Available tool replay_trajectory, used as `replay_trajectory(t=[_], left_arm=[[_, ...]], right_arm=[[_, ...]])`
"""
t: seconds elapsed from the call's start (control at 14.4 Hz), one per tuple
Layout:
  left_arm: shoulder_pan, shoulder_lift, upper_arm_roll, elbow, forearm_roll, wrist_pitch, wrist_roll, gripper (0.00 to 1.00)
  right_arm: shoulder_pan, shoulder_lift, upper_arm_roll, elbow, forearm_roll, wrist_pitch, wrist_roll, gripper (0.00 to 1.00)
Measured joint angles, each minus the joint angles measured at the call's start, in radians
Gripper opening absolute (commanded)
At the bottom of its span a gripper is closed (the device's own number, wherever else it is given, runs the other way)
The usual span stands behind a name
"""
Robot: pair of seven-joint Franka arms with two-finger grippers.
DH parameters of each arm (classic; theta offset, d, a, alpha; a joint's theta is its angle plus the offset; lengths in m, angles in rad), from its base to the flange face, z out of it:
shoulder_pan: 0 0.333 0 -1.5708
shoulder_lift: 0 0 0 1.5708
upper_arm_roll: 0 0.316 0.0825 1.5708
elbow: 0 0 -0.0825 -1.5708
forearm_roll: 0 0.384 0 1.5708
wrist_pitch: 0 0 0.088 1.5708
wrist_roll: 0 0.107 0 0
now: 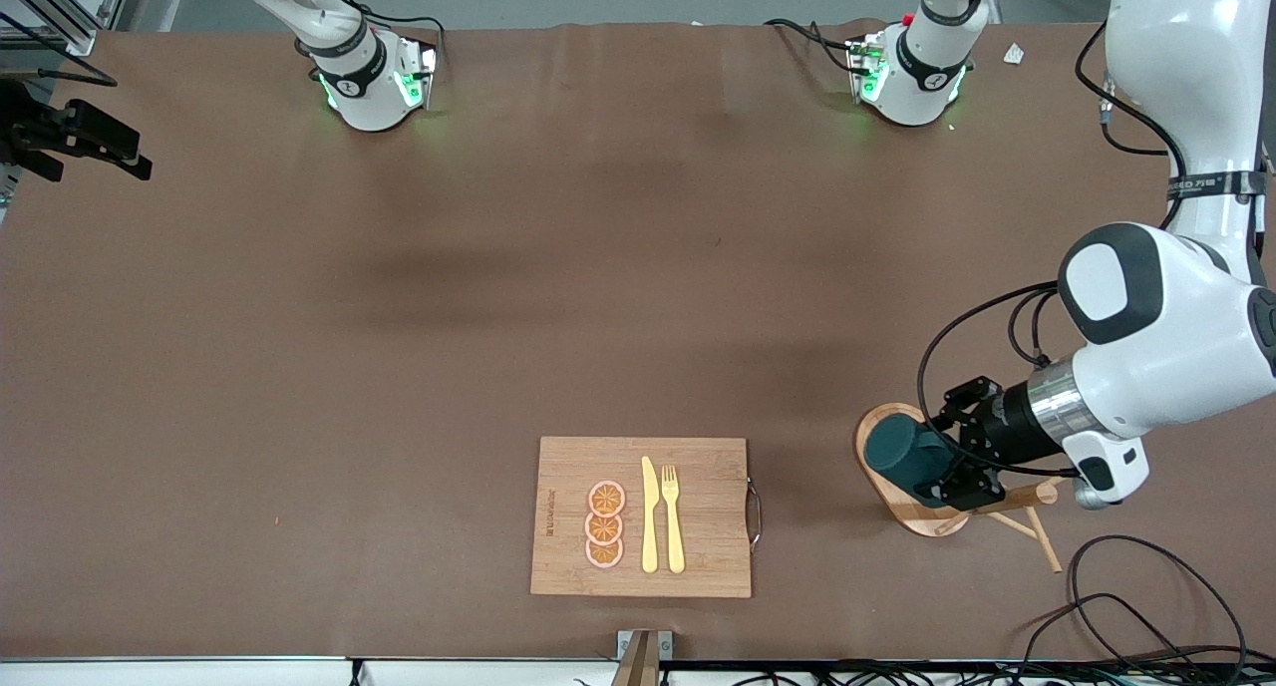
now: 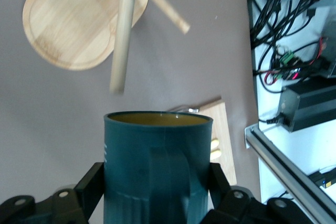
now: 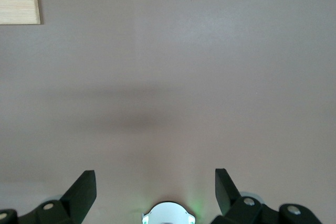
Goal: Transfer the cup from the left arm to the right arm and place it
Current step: 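Carry the teal mug with the left gripper toward the table middle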
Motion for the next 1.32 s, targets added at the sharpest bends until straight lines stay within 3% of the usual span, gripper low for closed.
replay_trajectory(t=[0.35, 0.62, 1.32], left_arm=[[-0.054, -0.025, -0.037, -0.001, 0.027, -0.032, -0.065, 0.73], [-0.204, -0.019, -0.037, -0.007, 0.186, -0.025, -0.232, 0.73], [-0.531, 0.085, -0.029, -0.014, 0.677, 0.073, -0.399, 0.73]], right_arm=[[0.000, 0.000, 0.000, 0.000, 0.000, 0.000, 0.000, 1.00], [0.000, 0.000, -0.001, 0.000, 0.000, 0.000, 0.000, 1.00], [-0.003, 0.001, -0.003, 0.025, 0.000, 0.001, 0.001, 1.00]])
